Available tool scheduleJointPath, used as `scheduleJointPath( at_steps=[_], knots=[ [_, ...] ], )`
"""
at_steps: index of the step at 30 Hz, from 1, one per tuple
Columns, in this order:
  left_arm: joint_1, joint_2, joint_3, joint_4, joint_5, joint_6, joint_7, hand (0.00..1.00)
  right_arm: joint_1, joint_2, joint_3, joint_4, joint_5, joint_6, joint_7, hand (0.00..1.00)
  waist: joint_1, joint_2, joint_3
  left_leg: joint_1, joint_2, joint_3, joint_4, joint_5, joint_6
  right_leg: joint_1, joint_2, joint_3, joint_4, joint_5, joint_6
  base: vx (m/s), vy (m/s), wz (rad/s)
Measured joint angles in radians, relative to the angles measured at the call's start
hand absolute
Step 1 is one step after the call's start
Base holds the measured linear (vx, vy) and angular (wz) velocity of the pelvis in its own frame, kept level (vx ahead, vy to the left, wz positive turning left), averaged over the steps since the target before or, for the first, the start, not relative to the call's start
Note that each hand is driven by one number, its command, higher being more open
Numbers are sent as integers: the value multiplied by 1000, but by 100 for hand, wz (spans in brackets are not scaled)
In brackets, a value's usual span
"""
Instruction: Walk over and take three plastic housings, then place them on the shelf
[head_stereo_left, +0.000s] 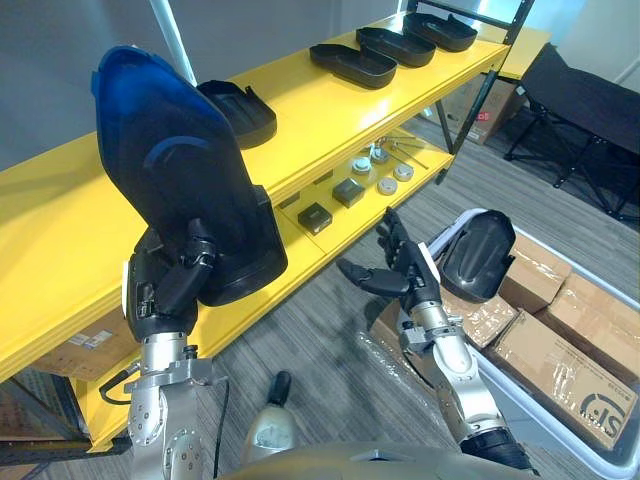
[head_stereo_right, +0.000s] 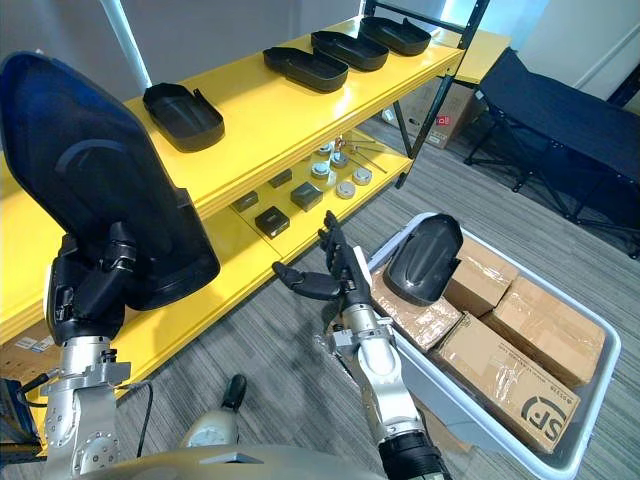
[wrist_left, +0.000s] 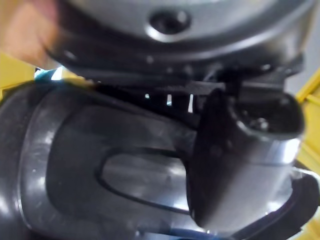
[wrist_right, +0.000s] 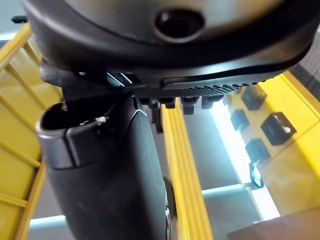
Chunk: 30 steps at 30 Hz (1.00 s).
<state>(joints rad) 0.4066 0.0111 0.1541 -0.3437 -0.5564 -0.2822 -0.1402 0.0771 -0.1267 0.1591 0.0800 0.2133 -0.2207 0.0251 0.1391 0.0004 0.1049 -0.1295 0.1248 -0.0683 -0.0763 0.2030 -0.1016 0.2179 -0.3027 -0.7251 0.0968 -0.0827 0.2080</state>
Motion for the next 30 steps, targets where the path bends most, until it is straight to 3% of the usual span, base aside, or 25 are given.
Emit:
scheduleJointPath(
  at_steps=[3, 5, 7, 12, 17, 19, 22, 24, 26, 27, 28, 29, 30],
  knots=[
    [-2, 2, 3, 0, -1, -23, -1, 0, 2, 6, -10, -38, 40, -27, 19, 100, -5, 1, 1, -3, -2, 37, -5, 8, 0, -36, -17, 51, 30, -14, -4, -62, 60, -15],
    [-7, 6, -14, 1, -21, -25, -15, 0, 15, 10, -10, -52, 40, -53, 25, 100, -28, 1, 1, -5, -21, 18, -5, 15, 2, -73, -16, 161, 92, -78, -12, -69, -6, 28],
    [-11, 6, -47, 1, -39, -29, -44, 0, 44, 10, -11, -53, 42, -76, 25, 100, -39, 1, 1, -5, -42, -20, -7, 25, 0, -79, -16, 207, 139, -127, -16, -72, -51, 54],
    [-16, 7, -80, 1, -39, -78, -57, 0, 64, 10, -11, -53, 49, -77, 44, 100, -34, 23, 9, -24, -46, -48, -6, 57, -1, -77, -10, 178, 163, -138, -9, -42, -32, 28],
    [-10, 7, -87, 1, -38, -88, -25, 0, 64, 7, 3, -53, 78, -77, 75, 100, -31, 27, 13, -24, -49, -58, -6, 67, 4, -75, -14, 171, 194, -165, -8, -81, -4, 14],
    [-3, 7, -87, 1, -37, -88, -20, 0, 61, 7, 13, -53, 85, -80, 75, 100, -28, 25, 22, -21, -64, -61, 6, 54, 19, -74, -36, 168, 234, -190, 1, -93, 5, 18],
    [-3, 6, -86, 0, -38, -93, -18, 0, 35, 8, 22, -53, 87, -101, 60, 100, -15, 27, 57, -49, -88, -32, 93, 10, 12, -52, -69, 156, 254, -204, 1, -65, 49, 19],
    [-6, 7, -82, 0, -37, -103, -19, 0, 10, 13, 28, -53, 87, -113, 42, 100, -5, 14, 66, -94, -100, -8, 179, -21, 28, -51, -90, 153, 249, -203, -3, -15, 125, 16],
    [-5, 21, -70, -9, -38, -107, -20, 0, 1, 24, 26, -55, 91, -151, 27, 100, 16, -11, 72, -178, -133, 107, 459, -181, 91, 21, -102, 118, 170, -184, -39, 81, 167, 17],
    [-4, 28, -69, -10, -37, -113, -21, 0, 15, 17, 26, -72, 99, -159, 25, 100, 20, 6, 63, -168, -141, 149, 519, -276, 119, 42, -94, 125, 211, -163, -128, 223, 207, 55],
    [-15, 30, -62, -11, -26, -118, -13, 0, 30, 16, 34, -98, 121, -179, 26, 100, 5, 1, 58, -170, -157, 117, 537, -312, 135, -33, -141, 182, 403, -100, -205, 206, 194, 61],
    [-11, 34, -56, -15, -17, -121, -1, 0, 30, 21, 38, -98, 129, -187, 27, 100, -4, -14, 48, -164, -172, 111, 517, -312, 137, -87, -165, 231, 480, -38, -213, 274, 236, 72],
    [-12, 53, -36, -18, 8, -123, 25, 0, 18, 32, 42, -98, 131, -192, 33, 100, -9, -31, 39, -133, -182, 106, 459, -311, 137, -160, -178, 308, 587, 58, -199, 263, 142, 32]
  ],
)
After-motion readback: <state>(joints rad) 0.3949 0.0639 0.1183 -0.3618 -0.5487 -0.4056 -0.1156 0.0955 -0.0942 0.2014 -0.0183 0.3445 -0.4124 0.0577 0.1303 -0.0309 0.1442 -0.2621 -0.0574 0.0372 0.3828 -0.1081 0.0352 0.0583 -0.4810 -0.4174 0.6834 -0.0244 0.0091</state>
